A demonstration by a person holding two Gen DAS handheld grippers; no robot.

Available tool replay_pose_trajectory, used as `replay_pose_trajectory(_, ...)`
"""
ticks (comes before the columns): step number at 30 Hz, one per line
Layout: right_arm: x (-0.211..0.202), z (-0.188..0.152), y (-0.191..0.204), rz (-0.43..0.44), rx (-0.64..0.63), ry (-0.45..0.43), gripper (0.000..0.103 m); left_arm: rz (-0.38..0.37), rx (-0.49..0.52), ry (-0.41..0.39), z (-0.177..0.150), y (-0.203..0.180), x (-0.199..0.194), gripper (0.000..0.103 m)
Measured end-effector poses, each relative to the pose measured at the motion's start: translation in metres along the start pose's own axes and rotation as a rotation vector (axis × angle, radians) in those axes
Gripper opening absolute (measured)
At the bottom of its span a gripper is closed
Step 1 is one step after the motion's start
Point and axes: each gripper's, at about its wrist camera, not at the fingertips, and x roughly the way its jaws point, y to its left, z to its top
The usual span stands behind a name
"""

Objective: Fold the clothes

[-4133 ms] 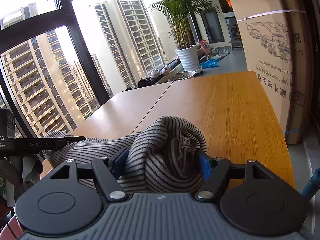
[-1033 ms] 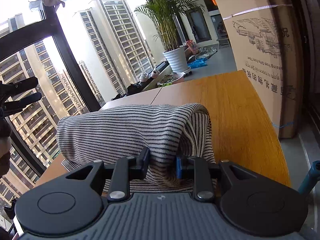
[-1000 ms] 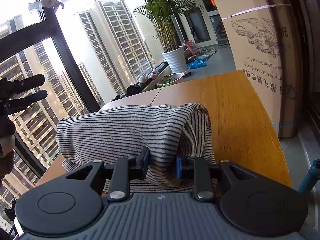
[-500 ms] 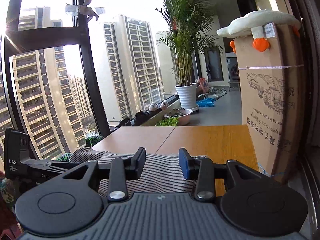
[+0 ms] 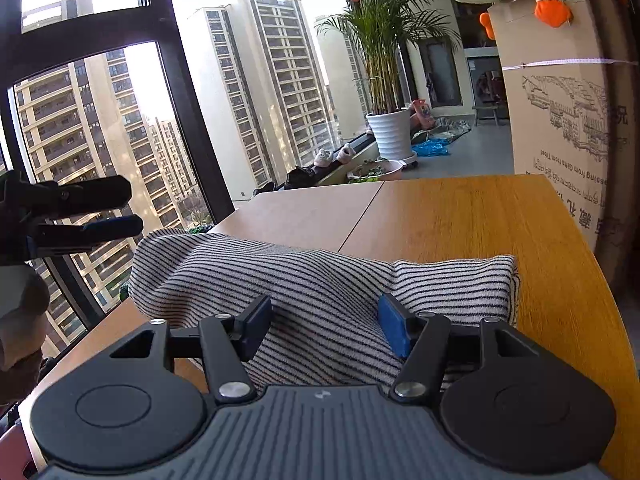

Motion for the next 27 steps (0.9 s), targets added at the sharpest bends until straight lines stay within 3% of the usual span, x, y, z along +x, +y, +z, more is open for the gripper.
replay_pose_trajectory(2,-0.007,-0.006,0.007,-0.011,-0.041,0.004,0.06,0.018,0.014,0.009,0.007,-0.001,0.014,0.095)
replay_pose_trajectory(4,-0.012,-0.011,0.011,-0.022,-0.077,0.004,0.06,0.015,0.0,0.068,0.002,0.0,0.03,0.095)
replay_pose_trajectory(8,-0.019,-0.018,0.018,-0.044,-0.151,0.002,0.06,-0.008,-0.096,0.199,-0.046,0.013,0.041,0.095)
replay_pose_trajectory(12,-0.026,-0.018,0.023,-0.024,-0.166,0.003,0.064,-0.008,-0.065,0.207,-0.076,0.01,0.016,0.095)
replay_pose_trajectory(17,-0.043,0.007,0.018,0.079,-0.012,-0.061,0.057,-0.013,-0.105,0.233,-0.08,0.019,0.007,0.095)
replay_pose_trajectory(19,-0.04,0.02,0.018,0.1,-0.004,-0.09,0.057,-0.007,-0.091,0.234,-0.077,0.018,0.008,0.095)
replay_pose_trajectory(24,0.006,0.011,0.014,0.02,-0.021,0.039,0.057,-0.001,-0.014,0.196,-0.059,0.002,0.003,0.096)
replay_pose_trajectory(27,0.002,-0.006,0.037,-0.028,-0.188,0.02,0.059,-0.017,0.025,0.125,-0.036,-0.005,-0.009,0.097)
